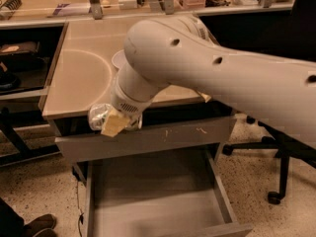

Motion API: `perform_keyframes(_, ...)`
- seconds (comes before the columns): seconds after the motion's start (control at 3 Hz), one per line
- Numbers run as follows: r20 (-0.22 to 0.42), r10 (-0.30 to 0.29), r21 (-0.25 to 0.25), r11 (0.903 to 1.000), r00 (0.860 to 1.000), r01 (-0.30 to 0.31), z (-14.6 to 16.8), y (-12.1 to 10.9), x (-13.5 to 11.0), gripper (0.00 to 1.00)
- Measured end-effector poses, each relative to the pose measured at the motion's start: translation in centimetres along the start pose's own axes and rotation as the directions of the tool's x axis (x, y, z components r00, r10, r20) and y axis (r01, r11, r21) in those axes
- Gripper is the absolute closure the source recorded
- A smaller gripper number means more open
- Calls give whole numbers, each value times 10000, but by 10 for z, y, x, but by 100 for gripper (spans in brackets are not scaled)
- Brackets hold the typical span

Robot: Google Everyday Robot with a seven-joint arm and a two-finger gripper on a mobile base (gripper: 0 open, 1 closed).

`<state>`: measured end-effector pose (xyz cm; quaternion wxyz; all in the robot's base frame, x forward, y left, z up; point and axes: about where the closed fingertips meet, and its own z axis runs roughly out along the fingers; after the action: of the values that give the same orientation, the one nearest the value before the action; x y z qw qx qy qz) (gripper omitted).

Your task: Pick 7up can from middle drawer and place on counter

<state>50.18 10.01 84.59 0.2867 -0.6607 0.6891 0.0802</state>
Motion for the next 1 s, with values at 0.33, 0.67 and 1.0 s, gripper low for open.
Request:
perform_keyframes(0.33,134,-386,-14,9993,9992,386,-2,-28,-23,100)
perform_keyframes(0.67,232,-383,27,9993,9990,382,-4,-28,-27,100)
perform_keyframes(1.0,337,-277,64,9996,9990,275,7,-48,-31,100)
